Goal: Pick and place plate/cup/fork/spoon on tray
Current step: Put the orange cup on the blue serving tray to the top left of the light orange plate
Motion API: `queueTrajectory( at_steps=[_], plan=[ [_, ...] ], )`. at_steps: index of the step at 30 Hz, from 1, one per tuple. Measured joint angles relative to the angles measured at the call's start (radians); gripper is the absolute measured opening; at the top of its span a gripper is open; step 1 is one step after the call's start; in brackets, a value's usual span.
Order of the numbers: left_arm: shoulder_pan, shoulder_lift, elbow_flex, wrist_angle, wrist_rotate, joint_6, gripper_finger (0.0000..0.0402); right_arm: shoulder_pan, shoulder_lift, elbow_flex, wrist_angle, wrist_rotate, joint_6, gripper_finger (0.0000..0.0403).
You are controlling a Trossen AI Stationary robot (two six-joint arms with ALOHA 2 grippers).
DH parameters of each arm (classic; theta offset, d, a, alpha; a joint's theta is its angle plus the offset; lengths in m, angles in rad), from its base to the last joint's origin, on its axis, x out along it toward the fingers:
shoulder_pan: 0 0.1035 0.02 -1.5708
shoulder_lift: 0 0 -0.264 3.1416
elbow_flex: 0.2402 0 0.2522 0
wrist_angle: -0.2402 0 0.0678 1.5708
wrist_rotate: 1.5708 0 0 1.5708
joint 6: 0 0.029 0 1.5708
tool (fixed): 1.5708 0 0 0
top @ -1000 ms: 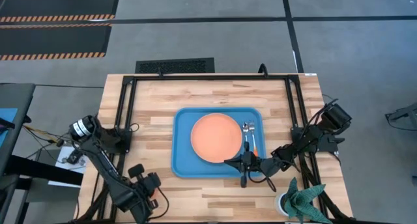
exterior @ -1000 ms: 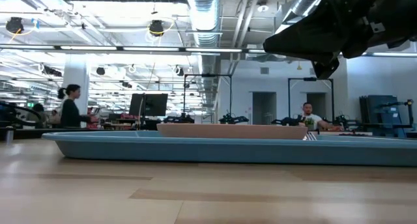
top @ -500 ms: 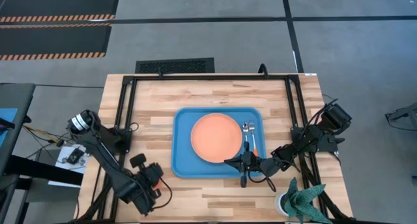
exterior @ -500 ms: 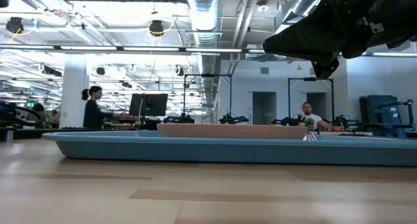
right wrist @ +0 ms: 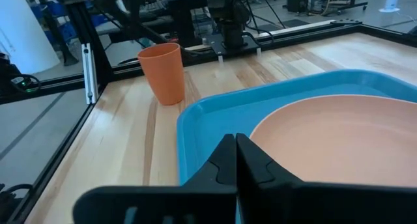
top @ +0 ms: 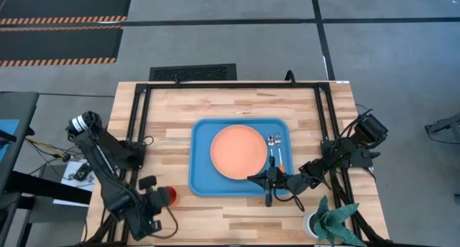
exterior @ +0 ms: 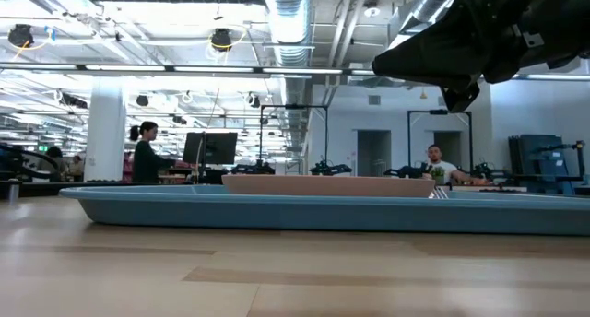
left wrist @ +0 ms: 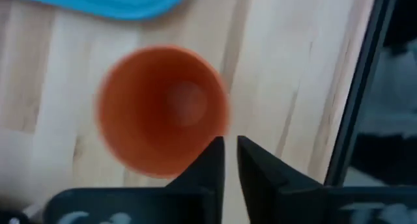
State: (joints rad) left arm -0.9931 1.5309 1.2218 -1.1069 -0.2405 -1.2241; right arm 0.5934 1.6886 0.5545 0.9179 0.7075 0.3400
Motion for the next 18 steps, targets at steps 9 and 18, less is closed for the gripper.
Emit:
queueTrajectory(
  at_steps=[9,18],
  plan=[
    [-0.016,0.064,0.000,0.008,-0.031,0.070,0.0136,0.000,0.000,0.000,-0.002,0.000,0.000,0.0007],
    [0.001,0.073,0.000,-0.005,-0.061,0.105,0.0182,-0.007,0.000,0.000,-0.012,0.000,0.002,0.0007]
  ],
)
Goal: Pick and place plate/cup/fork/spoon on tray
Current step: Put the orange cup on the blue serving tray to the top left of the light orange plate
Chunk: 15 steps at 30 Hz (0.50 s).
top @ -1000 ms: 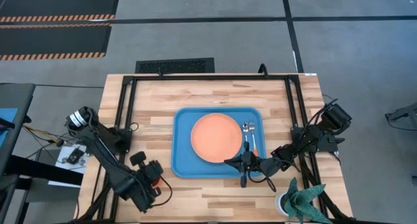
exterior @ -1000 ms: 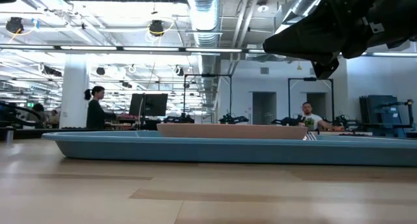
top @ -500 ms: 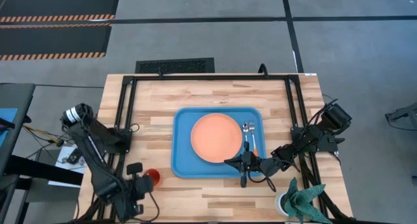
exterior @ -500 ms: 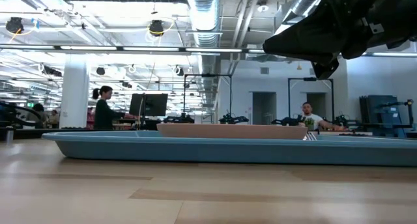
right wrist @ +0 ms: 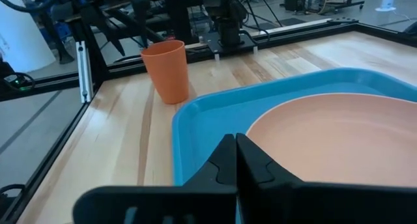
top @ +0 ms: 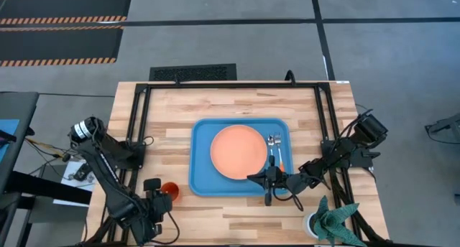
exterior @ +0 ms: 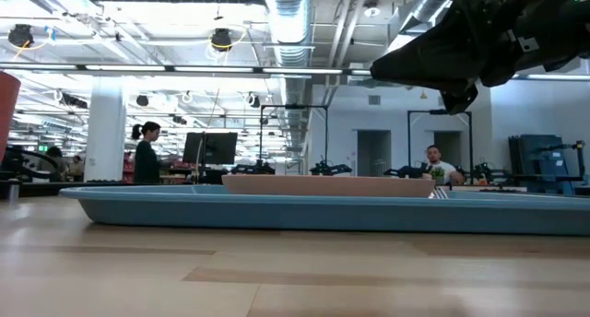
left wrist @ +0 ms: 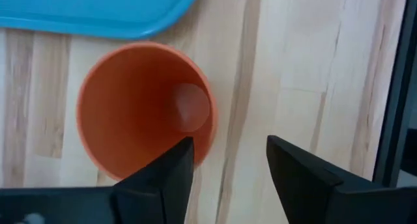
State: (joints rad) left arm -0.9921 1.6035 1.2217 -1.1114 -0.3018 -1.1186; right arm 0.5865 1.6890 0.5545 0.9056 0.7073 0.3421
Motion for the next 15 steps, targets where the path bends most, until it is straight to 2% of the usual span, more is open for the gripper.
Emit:
queueTrajectory(
  at_steps=[12,15],
  plan=[
    [0.092,0.001,0.000,-0.005,0.002,0.081,0.0172,0.000,0.000,0.000,-0.012,0.000,0.000,0.0007],
    [0.109,0.001,0.000,-0.004,0.004,0.100,0.0158,0.000,0.000,0.000,-0.012,0.000,0.000,0.0007]
  ],
)
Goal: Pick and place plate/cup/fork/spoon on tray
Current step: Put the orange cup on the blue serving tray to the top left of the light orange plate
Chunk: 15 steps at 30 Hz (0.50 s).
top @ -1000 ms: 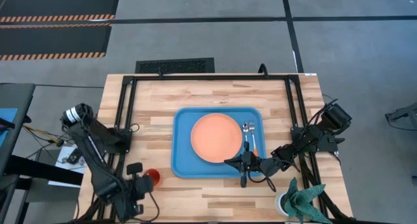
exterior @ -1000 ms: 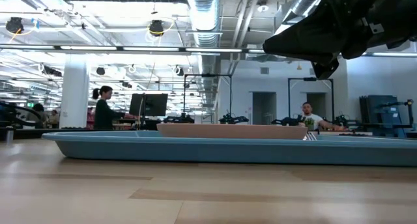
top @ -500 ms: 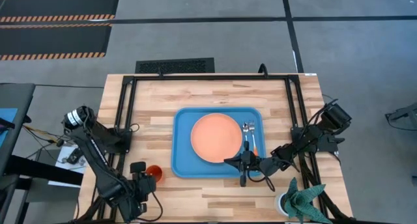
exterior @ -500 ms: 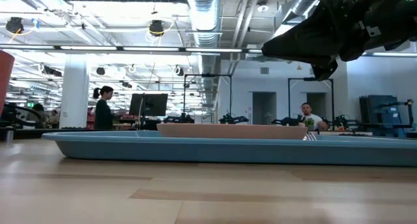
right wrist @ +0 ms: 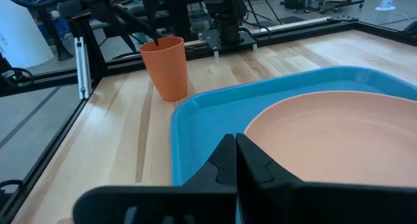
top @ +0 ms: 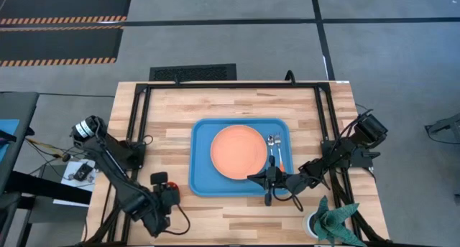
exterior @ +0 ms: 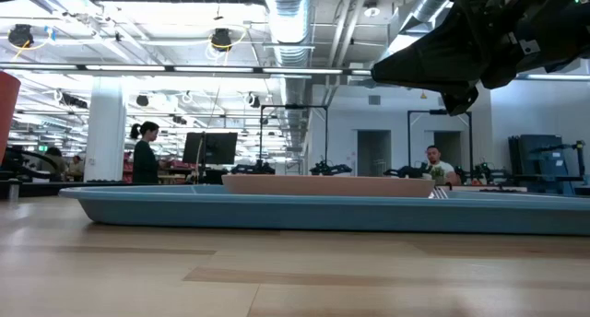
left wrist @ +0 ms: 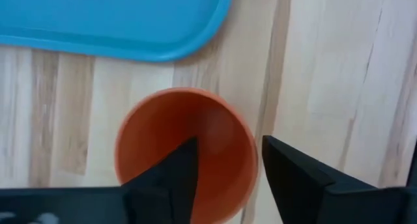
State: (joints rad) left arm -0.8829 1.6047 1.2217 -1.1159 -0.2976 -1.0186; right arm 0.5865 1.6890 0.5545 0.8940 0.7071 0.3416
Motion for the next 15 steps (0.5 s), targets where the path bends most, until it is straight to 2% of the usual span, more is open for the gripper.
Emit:
queueTrajectory(
  at_steps=[9,15],
  plan=[
    [-0.002,0.001,-0.005,0.018,0.022,-0.008,0.0076,0.000,0.000,0.000,-0.003,0.000,-0.002,0.0007],
    [0.000,0.002,-0.061,0.051,0.058,-0.014,0.0068,0.000,0.000,0.000,-0.003,0.000,-0.002,0.0007]
  ],
)
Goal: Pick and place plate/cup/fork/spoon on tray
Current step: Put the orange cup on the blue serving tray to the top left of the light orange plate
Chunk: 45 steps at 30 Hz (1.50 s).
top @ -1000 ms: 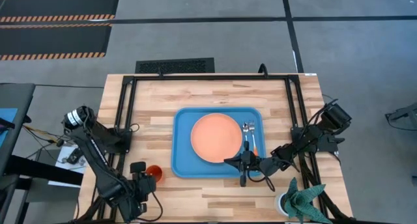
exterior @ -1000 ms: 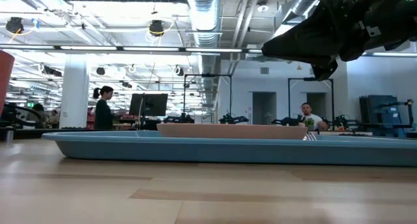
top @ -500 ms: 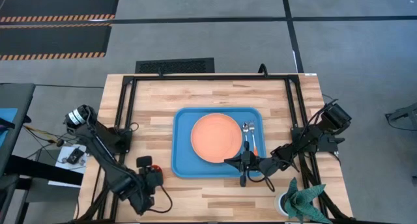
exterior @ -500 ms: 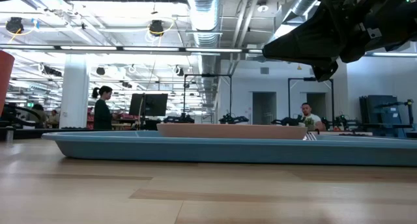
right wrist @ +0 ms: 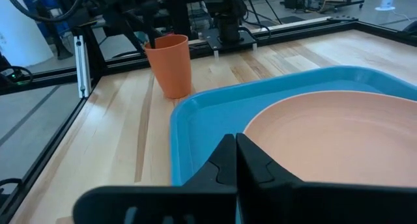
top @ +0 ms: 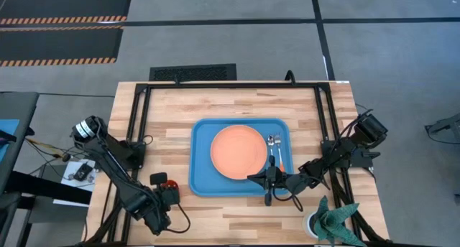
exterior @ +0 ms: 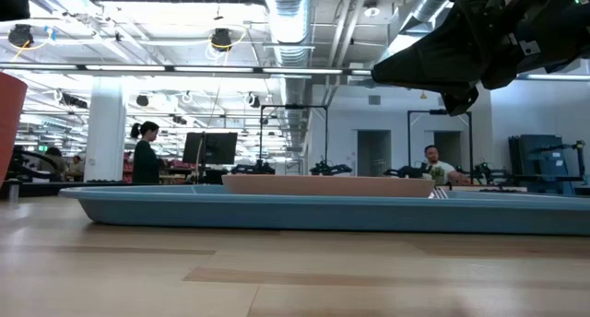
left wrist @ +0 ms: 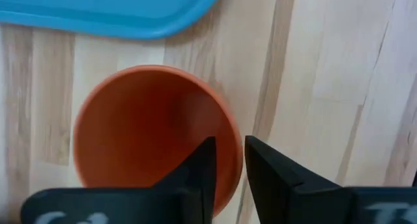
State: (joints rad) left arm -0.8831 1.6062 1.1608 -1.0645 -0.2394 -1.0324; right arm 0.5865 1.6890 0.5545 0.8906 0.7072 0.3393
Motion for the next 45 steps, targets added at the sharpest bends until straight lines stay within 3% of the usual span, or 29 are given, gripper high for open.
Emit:
queueTrajectory(
  at_steps=[4,10,14,24,31,36,45],
  plan=[
    [0.014,0.000,-0.003,0.013,0.027,0.049,0.0061,0.000,0.000,0.000,0.000,0.000,-0.002,0.0007],
    [0.057,-0.003,0.017,-0.021,0.073,0.145,0.0006,-0.001,0.000,0.000,0.033,0.001,-0.034,0.0007],
    [0.127,-0.033,0.047,-0.073,0.075,0.217,0.0003,-0.015,-0.004,0.000,0.033,-0.001,-0.066,0.0007],
    [0.467,-0.171,0.049,-0.034,0.047,0.485,0.0001,-0.102,-0.148,0.001,-0.084,-0.111,-0.142,0.0007],
    [0.730,-0.146,0.049,0.046,0.098,0.761,0.0000,-0.149,-0.215,0.001,-0.254,-0.113,-0.156,0.0007],
    [0.884,-0.147,0.049,0.072,0.097,0.861,0.0000,-0.185,-0.263,0.001,-0.329,-0.152,-0.169,0.0007],
    [1.006,-0.052,0.094,0.086,0.119,0.939,0.0000,-0.257,-0.328,0.000,-0.389,-0.218,-0.263,0.0007]
  ],
)
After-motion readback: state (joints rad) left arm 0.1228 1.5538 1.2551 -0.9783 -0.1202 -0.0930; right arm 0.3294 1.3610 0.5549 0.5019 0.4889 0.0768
